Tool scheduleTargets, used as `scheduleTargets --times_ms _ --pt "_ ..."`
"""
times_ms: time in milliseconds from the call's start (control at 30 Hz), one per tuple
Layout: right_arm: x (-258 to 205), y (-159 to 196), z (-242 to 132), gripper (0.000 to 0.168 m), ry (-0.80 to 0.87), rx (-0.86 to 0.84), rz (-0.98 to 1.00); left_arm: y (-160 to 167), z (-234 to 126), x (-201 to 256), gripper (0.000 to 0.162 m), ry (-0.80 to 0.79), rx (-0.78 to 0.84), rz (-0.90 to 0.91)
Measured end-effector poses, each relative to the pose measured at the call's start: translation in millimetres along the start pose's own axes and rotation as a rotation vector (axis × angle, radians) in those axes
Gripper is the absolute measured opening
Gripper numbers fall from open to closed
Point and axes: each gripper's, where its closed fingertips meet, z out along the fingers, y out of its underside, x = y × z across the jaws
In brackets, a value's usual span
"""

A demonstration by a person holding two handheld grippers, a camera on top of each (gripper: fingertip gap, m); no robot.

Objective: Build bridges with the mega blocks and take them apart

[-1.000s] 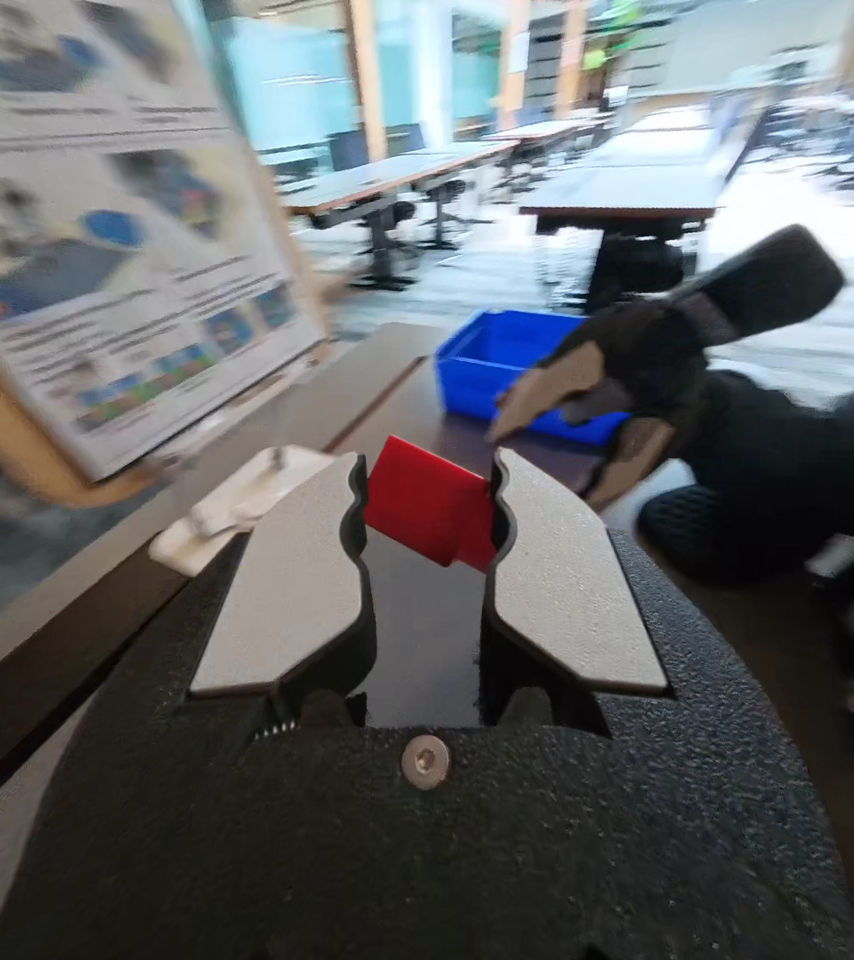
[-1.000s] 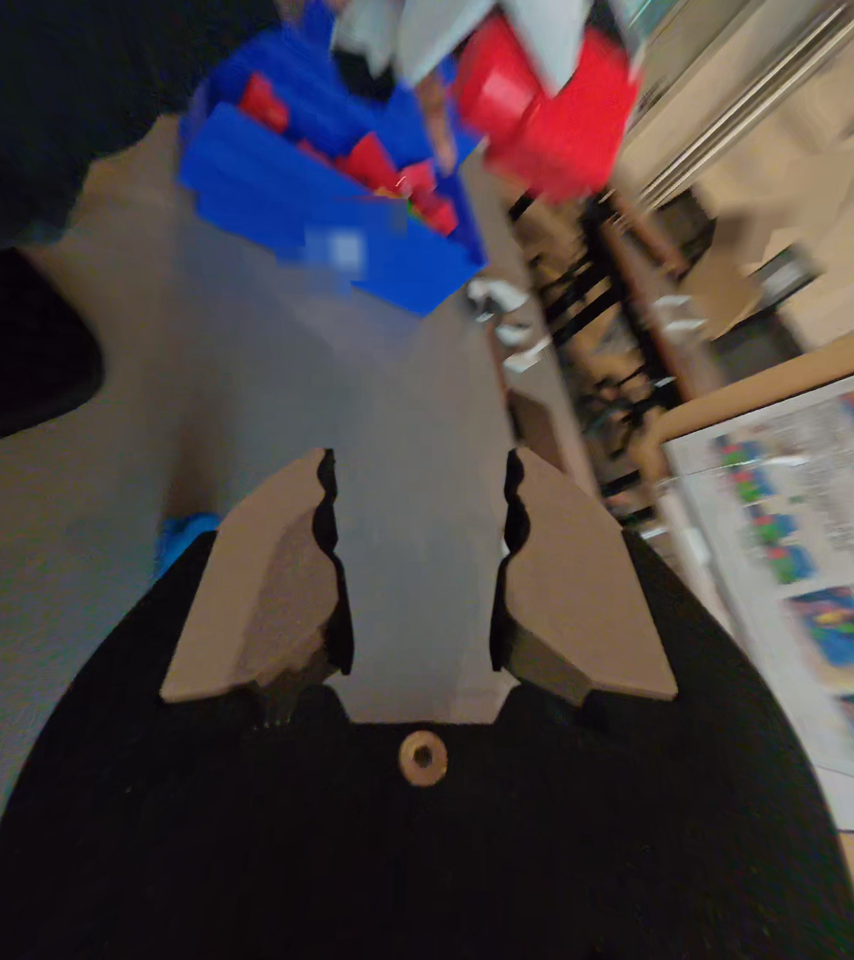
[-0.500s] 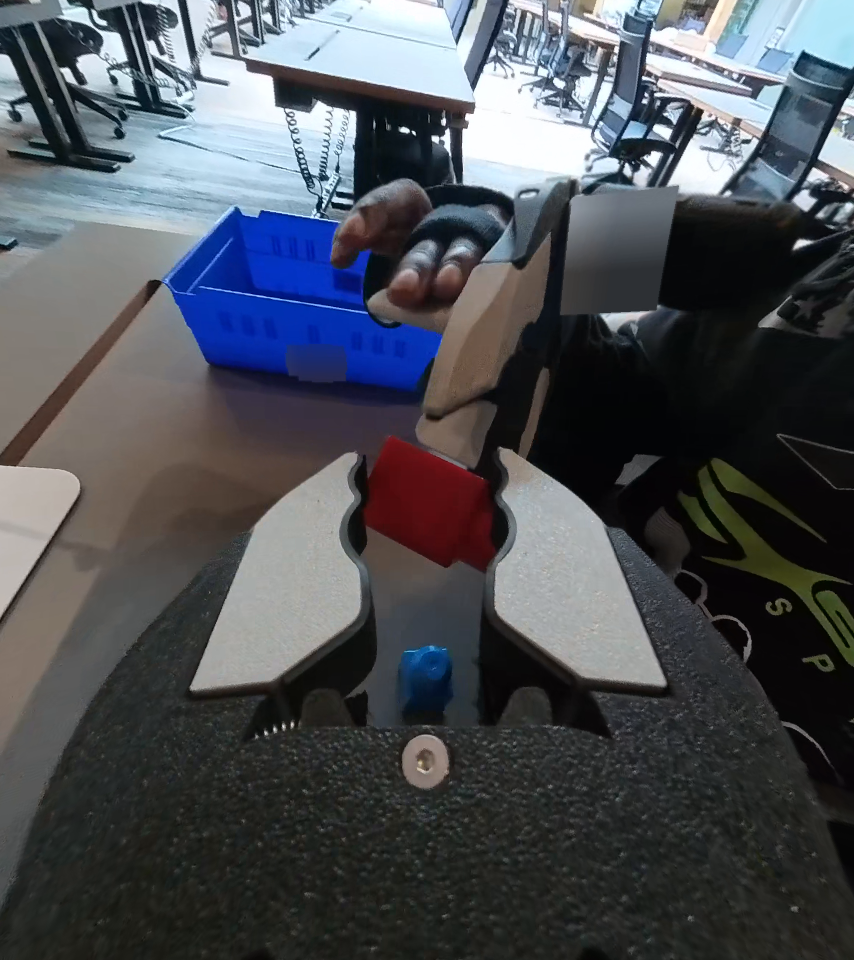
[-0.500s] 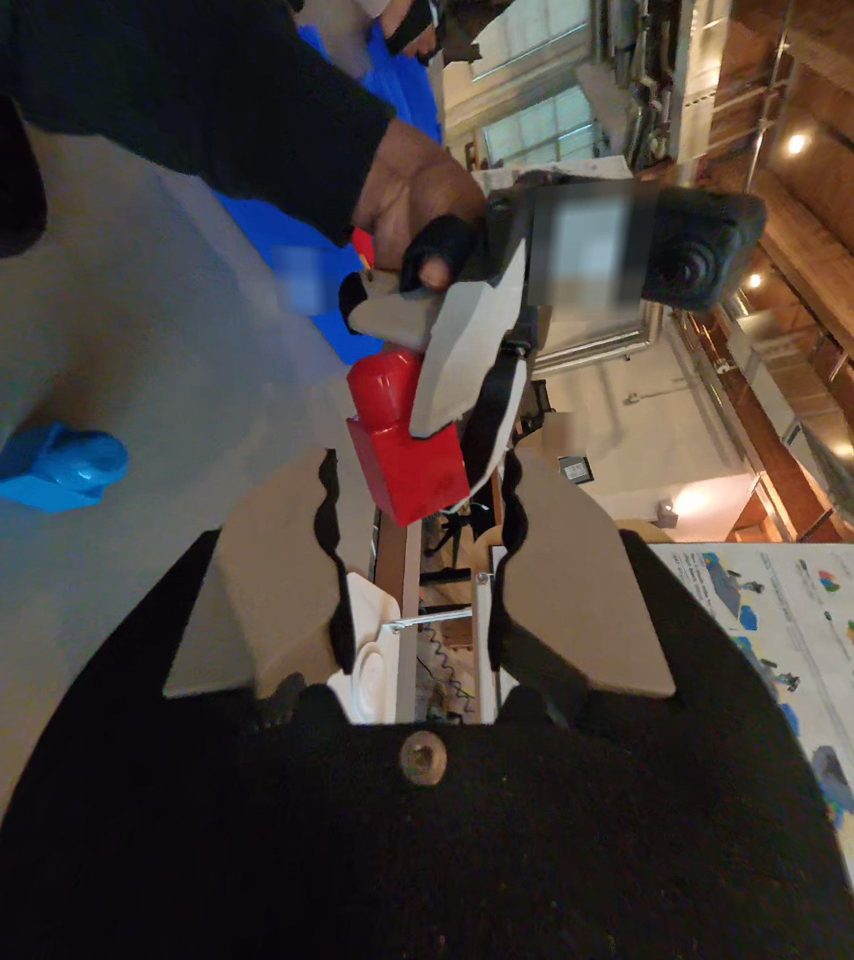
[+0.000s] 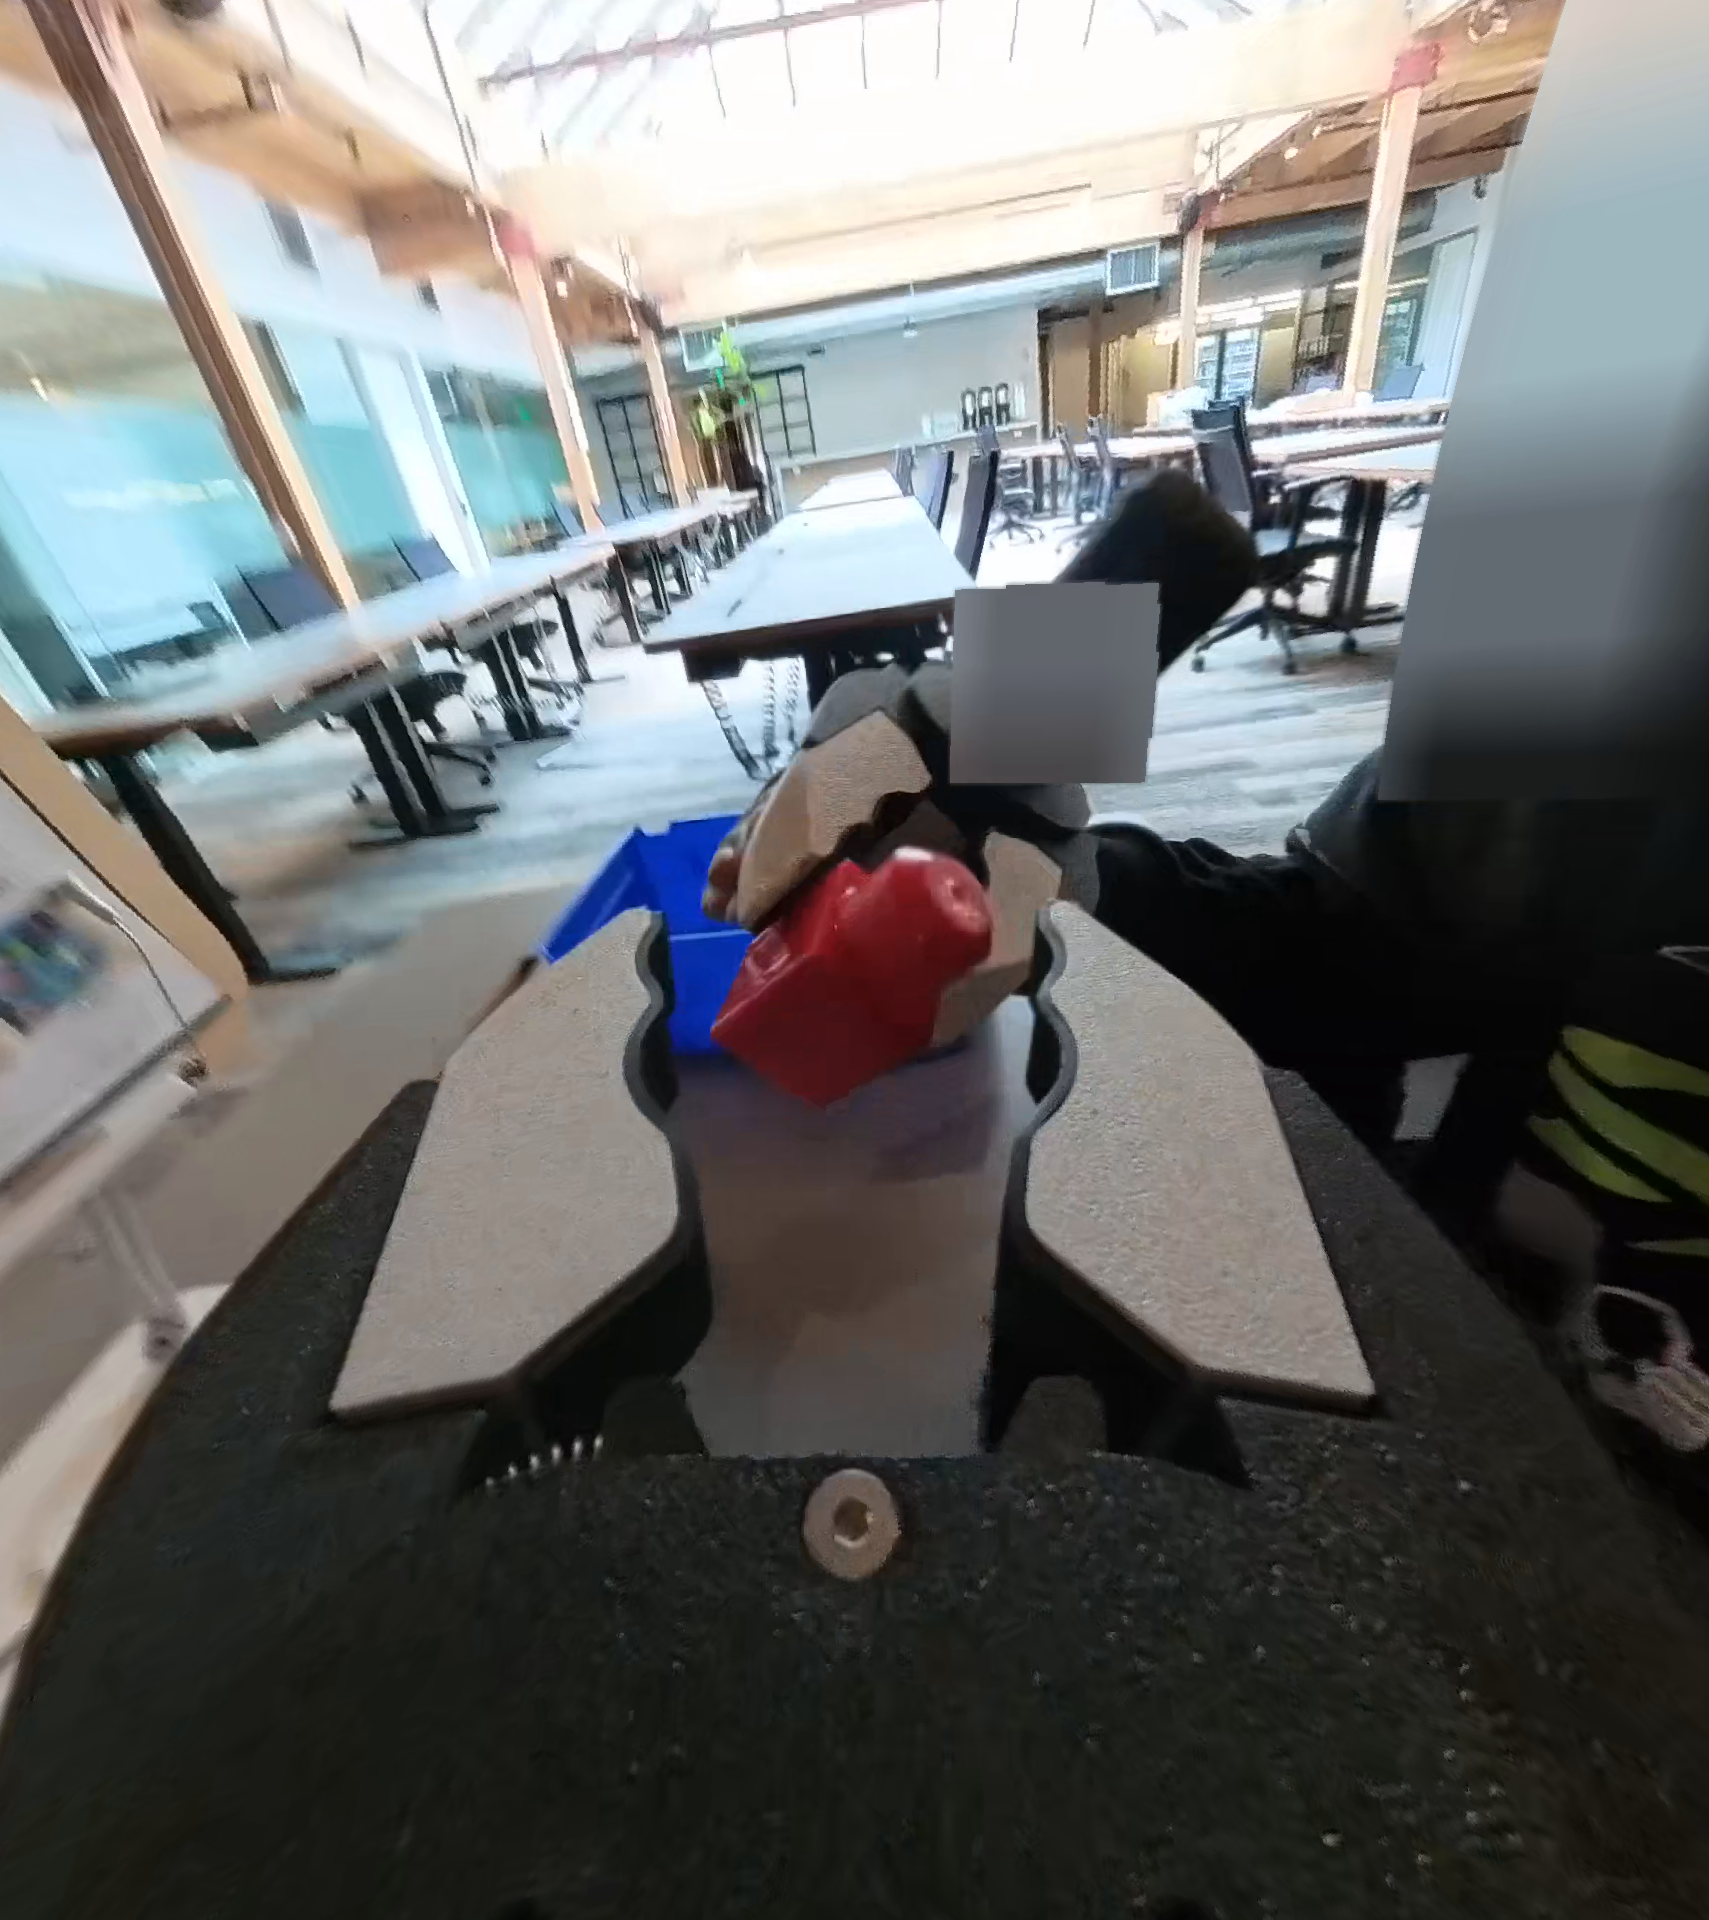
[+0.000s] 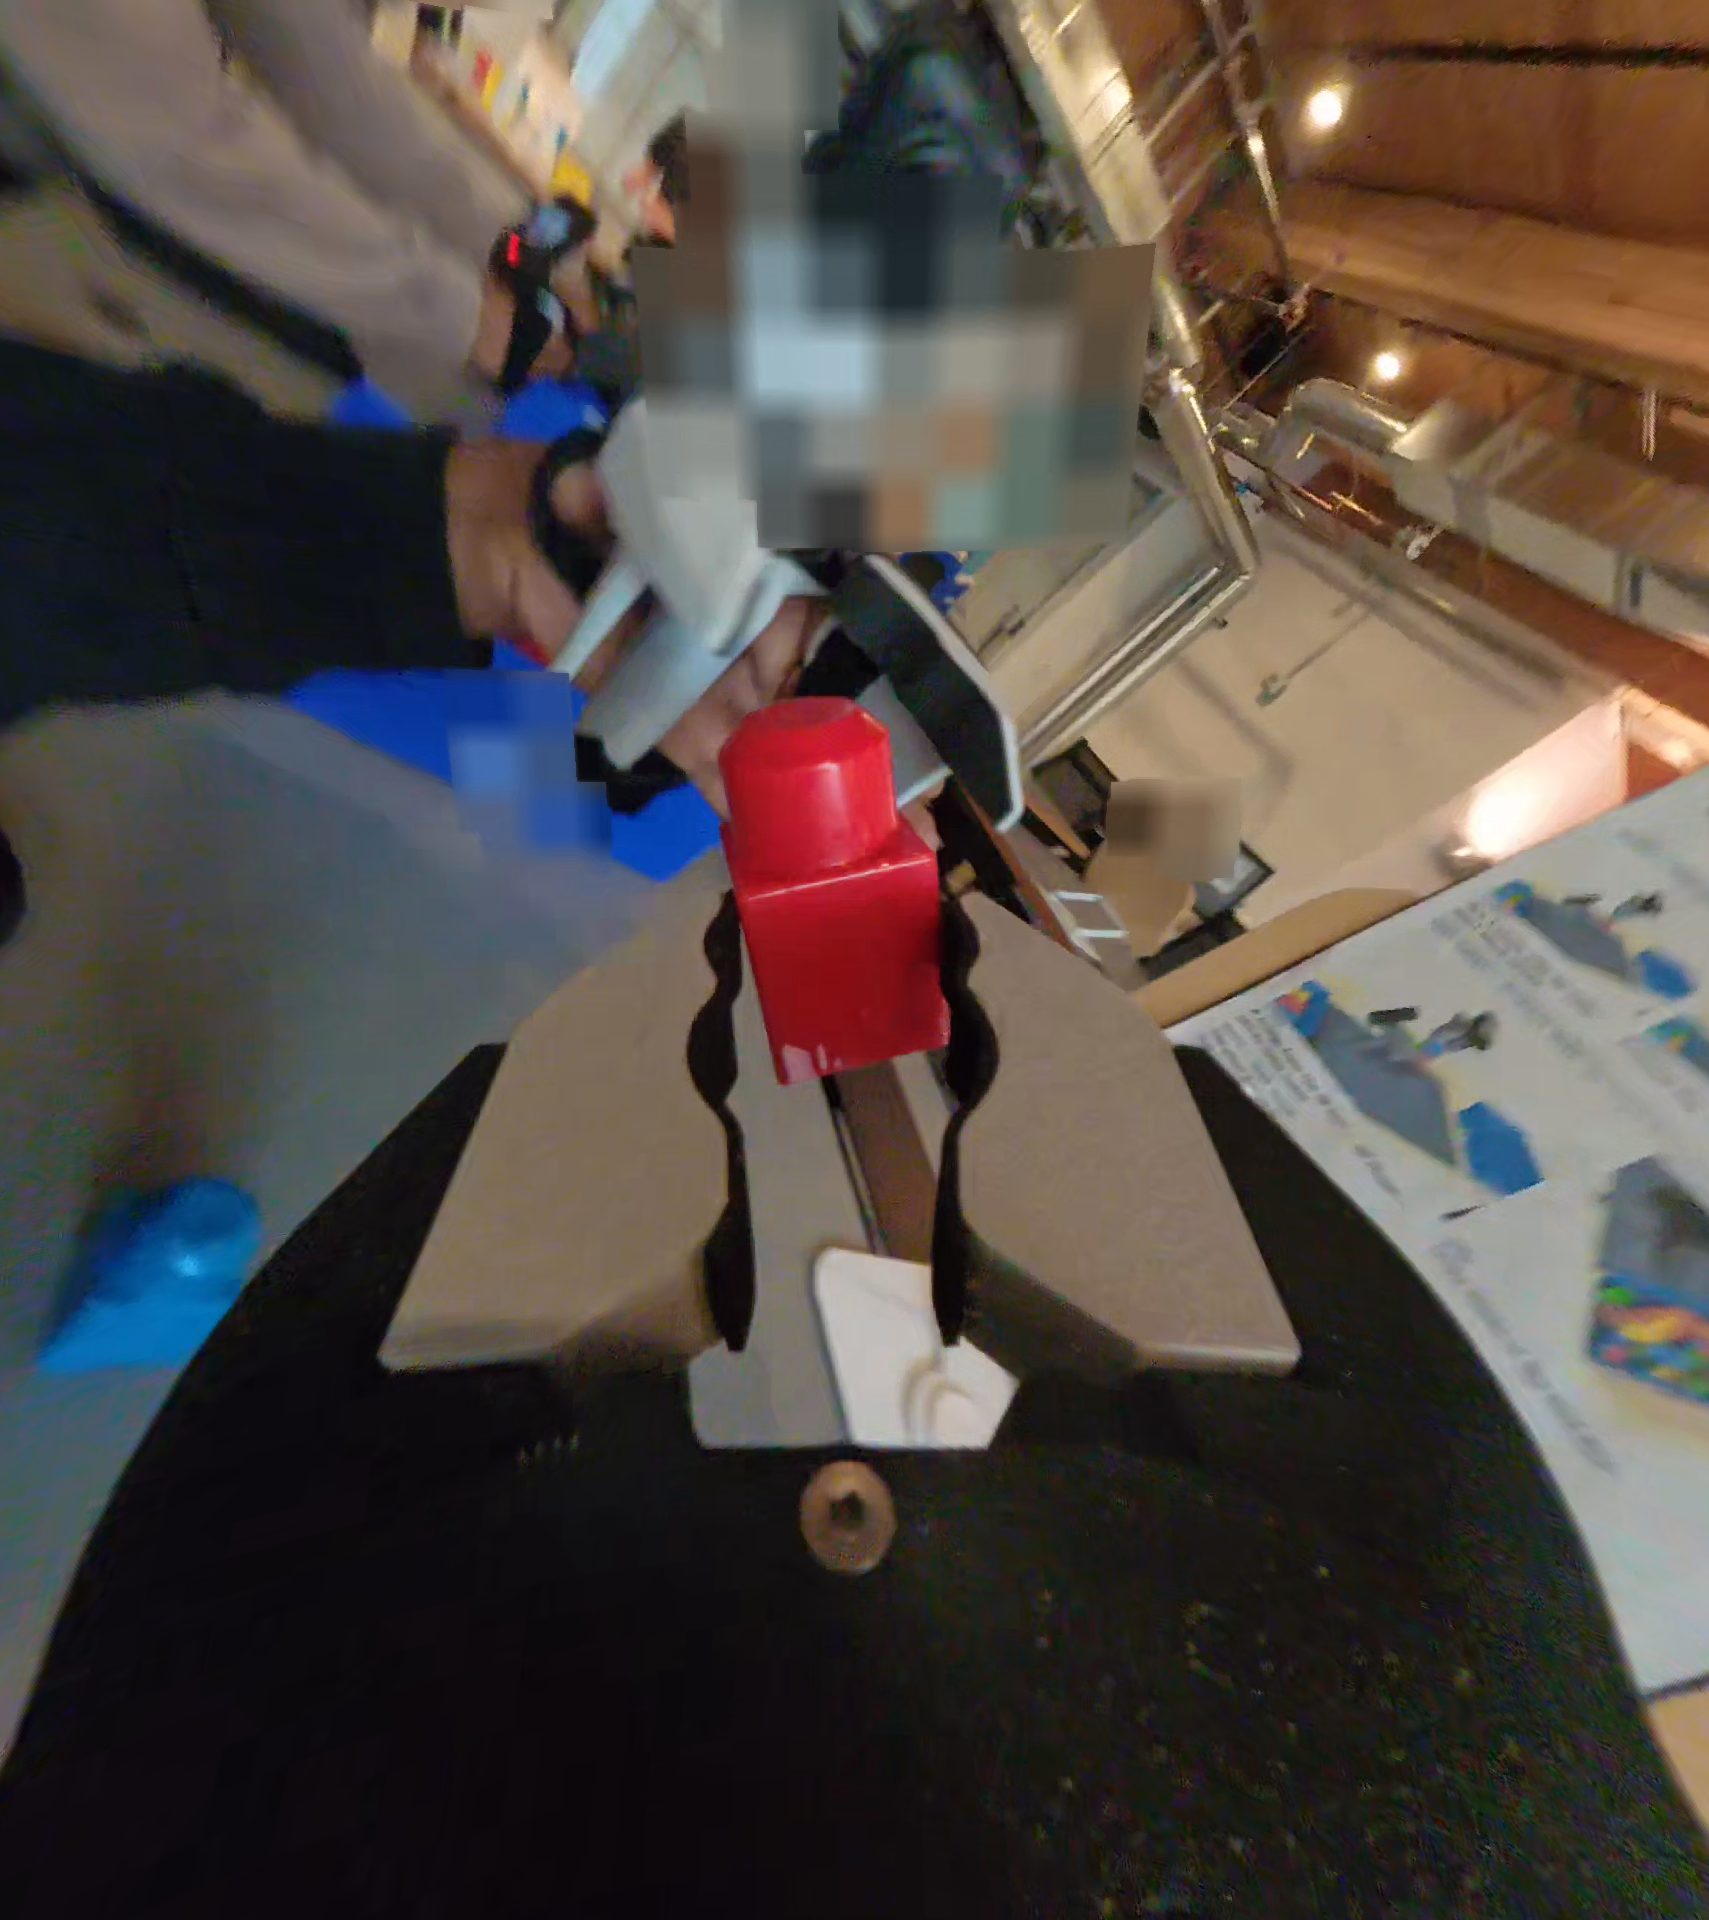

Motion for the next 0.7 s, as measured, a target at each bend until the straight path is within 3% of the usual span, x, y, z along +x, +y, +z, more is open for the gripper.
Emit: scheduleTargets --times_ms 233,500,700 --pt "1.1 -13.1 -0.7 0.036 -0.089 0.127 0.387 5.2 11.7 7.5 0.063 -0.039 -0.051 0.221" --pt "1.6 -11.7 0.7 0.036 -0.111 0.143 0.506 -0.2 17.9 5.1 0.045 -0.091 -0.03 0.278" --pt "3.0 -15.1 0.1 0.036 -0.133 0.193 0.614 3.1 9.7 5.7 0.051 -0.049 -0.02 0.239"
